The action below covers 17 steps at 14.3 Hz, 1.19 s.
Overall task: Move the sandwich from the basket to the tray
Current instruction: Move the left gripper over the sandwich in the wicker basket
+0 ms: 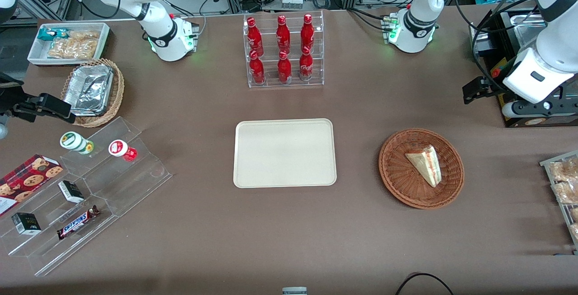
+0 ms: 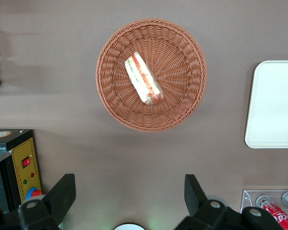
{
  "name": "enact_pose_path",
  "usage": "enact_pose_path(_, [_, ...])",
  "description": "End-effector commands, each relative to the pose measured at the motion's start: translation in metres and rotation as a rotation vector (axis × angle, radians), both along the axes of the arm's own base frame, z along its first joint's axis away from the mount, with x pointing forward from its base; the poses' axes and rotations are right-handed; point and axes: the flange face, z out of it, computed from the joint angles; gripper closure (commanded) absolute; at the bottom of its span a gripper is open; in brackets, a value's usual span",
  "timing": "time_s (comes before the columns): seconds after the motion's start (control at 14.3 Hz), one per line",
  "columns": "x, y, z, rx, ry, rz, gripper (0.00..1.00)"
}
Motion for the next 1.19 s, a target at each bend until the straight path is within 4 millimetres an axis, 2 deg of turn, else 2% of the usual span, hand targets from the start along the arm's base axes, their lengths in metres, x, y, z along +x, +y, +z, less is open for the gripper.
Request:
enact_pose_path(0.0, [0.002, 0.0, 0.002, 0.016, -0.012, -0.023, 0.0])
enact_pose_path(0.21, [0.0, -0.003, -0.009, 0.023, 0.032, -0.012, 0.0])
enact_pose_path(0.42, [0.014, -0.005, -0.043, 0.02, 0.086, -0.014, 0.0])
enact_pose_path(0.63, [0.03, -0.004, -0.083, 0.019, 0.101, -0.014, 0.0])
enact_pose_path(0.77, [0.036, -0.003, -0.117, 0.014, 0.086, -0.013, 0.0])
enact_pose_path(0.91, [0.033, -0.004, -0.156, 0.016, 0.059, 0.041, 0.0])
enact_pose_path(1.12, [0.029, -0.005, -0.204, 0.02, 0.014, 0.152, 0.0])
